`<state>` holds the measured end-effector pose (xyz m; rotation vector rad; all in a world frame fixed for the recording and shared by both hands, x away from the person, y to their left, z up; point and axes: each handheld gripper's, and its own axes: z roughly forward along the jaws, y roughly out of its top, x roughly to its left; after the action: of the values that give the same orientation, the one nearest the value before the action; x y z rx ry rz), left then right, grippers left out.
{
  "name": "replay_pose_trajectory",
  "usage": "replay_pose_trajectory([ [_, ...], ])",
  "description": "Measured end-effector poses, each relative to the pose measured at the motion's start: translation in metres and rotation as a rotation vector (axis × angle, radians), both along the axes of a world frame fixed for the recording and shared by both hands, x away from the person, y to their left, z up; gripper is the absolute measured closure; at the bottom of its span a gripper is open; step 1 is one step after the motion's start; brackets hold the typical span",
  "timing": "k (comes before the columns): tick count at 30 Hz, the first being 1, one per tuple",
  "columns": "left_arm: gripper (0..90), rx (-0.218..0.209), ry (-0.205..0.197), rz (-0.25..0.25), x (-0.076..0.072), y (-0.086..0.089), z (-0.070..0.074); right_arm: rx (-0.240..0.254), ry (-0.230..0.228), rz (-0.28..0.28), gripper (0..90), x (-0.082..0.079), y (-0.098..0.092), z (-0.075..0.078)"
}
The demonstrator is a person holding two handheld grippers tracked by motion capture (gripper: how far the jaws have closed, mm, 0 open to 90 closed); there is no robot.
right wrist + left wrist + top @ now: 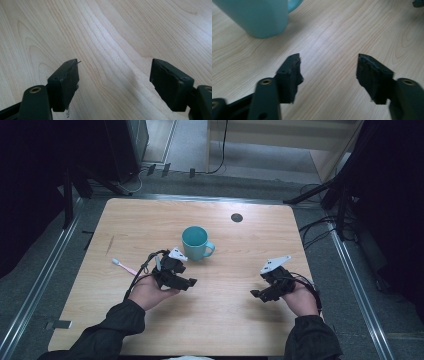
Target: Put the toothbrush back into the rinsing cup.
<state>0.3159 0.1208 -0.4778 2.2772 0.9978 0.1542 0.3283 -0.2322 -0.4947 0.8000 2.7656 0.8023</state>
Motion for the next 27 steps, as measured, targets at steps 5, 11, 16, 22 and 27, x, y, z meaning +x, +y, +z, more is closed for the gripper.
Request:
replay_pose_trajectory([
  [5, 46.0, 0.019, 0.023, -0.006, 0.002, 0.002, -0.001, 0.004, -0.005, 0.004, 23.8, 0.001, 0.0, 0.0],
  [11, 49.6, 0.014, 0.033, -0.003, 0.005, 0.004, 0.001, 0.0, -0.002, 0.008, 23.8, 0.001, 0.0, 0.0],
  [16, 50.2, 0.019, 0.068, 0.01, 0.006, 0.008, 0.0, 0.002, -0.001, 0.014, 23.8, 0.003, 0.002, 0.0],
  [22, 50.1, 0.013, 0.066, 0.016, 0.006, 0.011, 0.002, 0.001, 0.0, 0.015, 23.8, 0.003, 0.003, 0.0],
  [27, 49.4, 0.012, 0.071, 0.015, 0.006, 0.011, 0.002, 0.001, 0.003, 0.016, 23.8, 0.003, 0.003, -0.001],
])
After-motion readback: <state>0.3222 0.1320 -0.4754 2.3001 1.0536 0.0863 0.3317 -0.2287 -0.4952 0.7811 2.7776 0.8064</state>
